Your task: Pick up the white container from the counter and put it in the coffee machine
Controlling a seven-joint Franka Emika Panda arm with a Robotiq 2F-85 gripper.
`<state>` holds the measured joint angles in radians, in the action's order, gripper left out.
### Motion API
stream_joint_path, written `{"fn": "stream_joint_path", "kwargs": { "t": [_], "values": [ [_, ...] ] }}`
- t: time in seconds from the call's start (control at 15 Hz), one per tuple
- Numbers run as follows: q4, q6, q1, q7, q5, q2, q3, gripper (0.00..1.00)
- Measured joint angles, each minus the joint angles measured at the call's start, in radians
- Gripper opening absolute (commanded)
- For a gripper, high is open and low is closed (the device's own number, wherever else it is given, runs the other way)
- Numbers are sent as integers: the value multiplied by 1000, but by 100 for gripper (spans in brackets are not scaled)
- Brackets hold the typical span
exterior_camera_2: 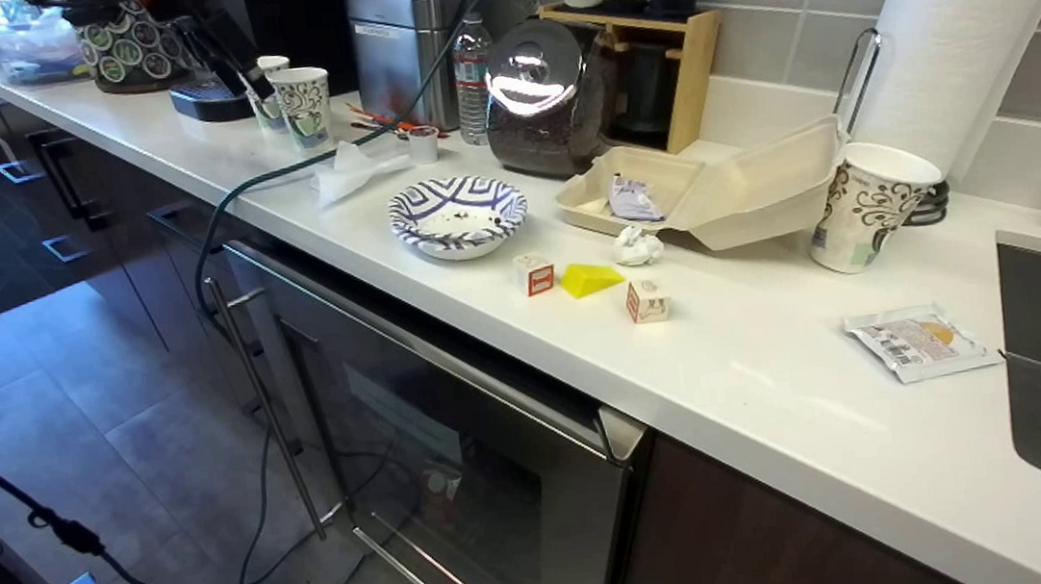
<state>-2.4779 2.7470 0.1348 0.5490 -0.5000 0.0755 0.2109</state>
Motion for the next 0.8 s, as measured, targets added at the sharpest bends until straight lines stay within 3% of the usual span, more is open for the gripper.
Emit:
{"fn": "stream_joint_path", "kwargs": {
  "t": [0.47, 0.8],
  "values": [
    [2, 0, 0, 0, 0, -1, -2, 100],
    [79, 76, 52, -33, 12, -95, -71, 100]
  ]
}}
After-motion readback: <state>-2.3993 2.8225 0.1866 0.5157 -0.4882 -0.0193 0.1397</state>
